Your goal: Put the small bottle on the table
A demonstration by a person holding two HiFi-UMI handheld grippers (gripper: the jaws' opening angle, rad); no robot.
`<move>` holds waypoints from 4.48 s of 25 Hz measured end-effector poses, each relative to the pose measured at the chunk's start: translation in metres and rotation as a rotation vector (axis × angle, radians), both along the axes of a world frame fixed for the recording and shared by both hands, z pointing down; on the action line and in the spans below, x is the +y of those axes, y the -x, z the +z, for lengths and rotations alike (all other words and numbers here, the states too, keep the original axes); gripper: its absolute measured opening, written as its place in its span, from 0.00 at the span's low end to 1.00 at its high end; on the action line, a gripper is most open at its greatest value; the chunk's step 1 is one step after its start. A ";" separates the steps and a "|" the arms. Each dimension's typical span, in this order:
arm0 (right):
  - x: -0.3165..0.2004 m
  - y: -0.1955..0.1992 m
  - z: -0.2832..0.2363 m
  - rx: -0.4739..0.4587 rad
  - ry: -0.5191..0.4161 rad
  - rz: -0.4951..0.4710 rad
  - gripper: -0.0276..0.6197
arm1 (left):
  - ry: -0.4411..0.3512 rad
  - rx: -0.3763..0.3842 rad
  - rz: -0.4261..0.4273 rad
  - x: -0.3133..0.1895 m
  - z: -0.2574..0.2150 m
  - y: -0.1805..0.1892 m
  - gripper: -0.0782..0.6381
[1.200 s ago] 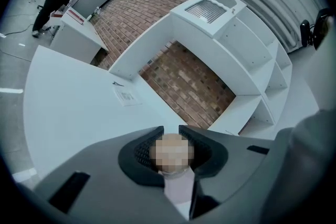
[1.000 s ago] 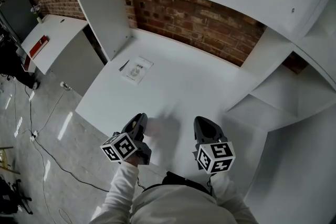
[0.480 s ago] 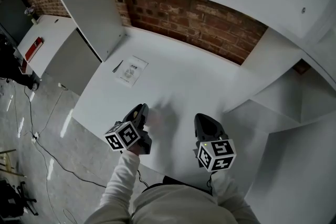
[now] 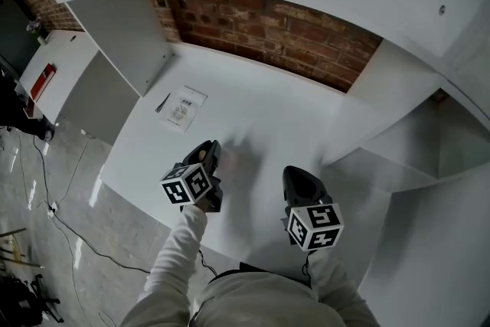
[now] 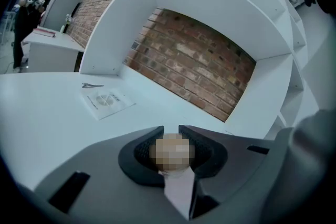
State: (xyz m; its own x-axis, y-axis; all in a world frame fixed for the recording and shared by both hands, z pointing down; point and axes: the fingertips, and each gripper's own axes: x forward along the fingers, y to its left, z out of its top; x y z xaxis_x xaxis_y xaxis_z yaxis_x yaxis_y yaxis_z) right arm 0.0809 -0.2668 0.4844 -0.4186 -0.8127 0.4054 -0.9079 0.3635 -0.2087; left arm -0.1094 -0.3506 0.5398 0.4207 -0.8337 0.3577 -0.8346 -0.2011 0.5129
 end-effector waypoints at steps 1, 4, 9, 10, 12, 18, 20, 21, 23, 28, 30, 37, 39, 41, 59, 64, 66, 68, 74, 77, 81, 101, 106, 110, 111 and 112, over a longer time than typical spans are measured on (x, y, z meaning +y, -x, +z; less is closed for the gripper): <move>0.000 0.000 0.000 0.001 0.002 0.001 0.09 | -0.003 -0.019 0.007 -0.004 0.001 -0.002 0.25; -0.002 -0.002 0.002 0.003 0.006 0.003 0.09 | -0.015 -0.076 0.029 -0.016 0.003 -0.007 0.25; -0.004 -0.001 0.004 0.007 0.011 0.007 0.09 | -0.031 -0.162 0.064 -0.033 0.006 -0.014 0.25; -0.004 -0.001 0.005 0.007 0.012 0.007 0.09 | -0.033 -0.175 0.071 -0.036 0.007 -0.016 0.25; -0.004 -0.002 0.006 0.005 0.015 0.008 0.09 | -0.035 -0.195 0.084 -0.041 0.009 -0.021 0.25; -0.006 -0.003 0.008 0.012 0.018 0.013 0.09 | -0.052 -0.283 0.124 -0.056 0.011 -0.033 0.25; -0.007 -0.003 0.010 0.013 0.021 0.015 0.09 | -0.063 -0.314 0.145 -0.062 0.012 -0.038 0.25; -0.007 -0.003 0.010 0.014 0.022 0.015 0.09 | -0.067 -0.331 0.154 -0.064 0.013 -0.040 0.25; -0.008 -0.003 0.012 0.014 0.026 0.015 0.09 | -0.069 -0.360 0.165 -0.067 0.012 -0.043 0.25; -0.010 -0.003 0.013 0.022 0.027 0.013 0.09 | -0.082 -0.403 0.188 -0.078 0.013 -0.052 0.25; -0.011 -0.004 0.014 0.024 0.028 0.014 0.09 | -0.089 -0.425 0.207 -0.082 0.013 -0.058 0.25; -0.013 -0.007 0.016 0.032 0.034 0.019 0.09 | -0.120 -0.530 0.251 -0.097 0.015 -0.066 0.25; -0.013 -0.007 0.016 0.033 0.035 0.018 0.09 | -0.114 -0.544 0.253 -0.102 0.020 -0.069 0.25; -0.014 -0.006 0.017 0.031 0.036 0.016 0.09 | -0.106 -0.552 0.248 -0.107 0.027 -0.072 0.25; -0.016 -0.012 0.020 0.038 0.045 0.020 0.09 | -0.116 -0.600 0.255 -0.142 0.041 -0.075 0.26; -0.017 -0.012 0.022 0.042 0.047 0.017 0.09 | -0.134 -0.595 0.261 -0.144 0.040 -0.078 0.26; -0.017 -0.011 0.021 0.041 0.047 0.015 0.09 | -0.140 -0.611 0.279 -0.141 0.041 -0.080 0.35; -0.017 -0.009 0.021 0.042 0.045 0.012 0.09 | -0.150 -0.628 0.285 -0.138 0.040 -0.082 0.37; -0.016 -0.006 0.019 0.044 0.041 0.004 0.09 | -0.195 -0.614 0.247 -0.132 0.023 -0.079 0.42; -0.015 -0.006 0.017 0.042 0.038 0.002 0.09 | -0.210 -0.598 0.226 -0.129 0.015 -0.076 0.42; -0.014 -0.002 0.014 0.037 0.028 -0.005 0.09 | -0.257 -0.566 0.197 -0.120 -0.011 -0.071 0.42; -0.006 0.020 -0.006 0.025 -0.024 -0.044 0.09 | -0.294 -0.453 0.089 -0.030 -0.052 -0.018 0.23; -0.001 0.027 -0.011 0.026 -0.035 -0.058 0.09 | -0.278 -0.421 0.074 -0.006 -0.049 -0.006 0.19; 0.005 0.034 -0.014 0.026 -0.042 -0.069 0.09 | -0.264 -0.405 0.057 0.012 -0.048 0.006 0.18; 0.006 0.036 -0.014 0.025 -0.043 -0.071 0.09 | -0.261 -0.400 0.053 0.016 -0.047 0.009 0.17; 0.008 0.037 -0.015 0.025 -0.044 -0.073 0.09 | -0.258 -0.396 0.049 0.021 -0.047 0.012 0.17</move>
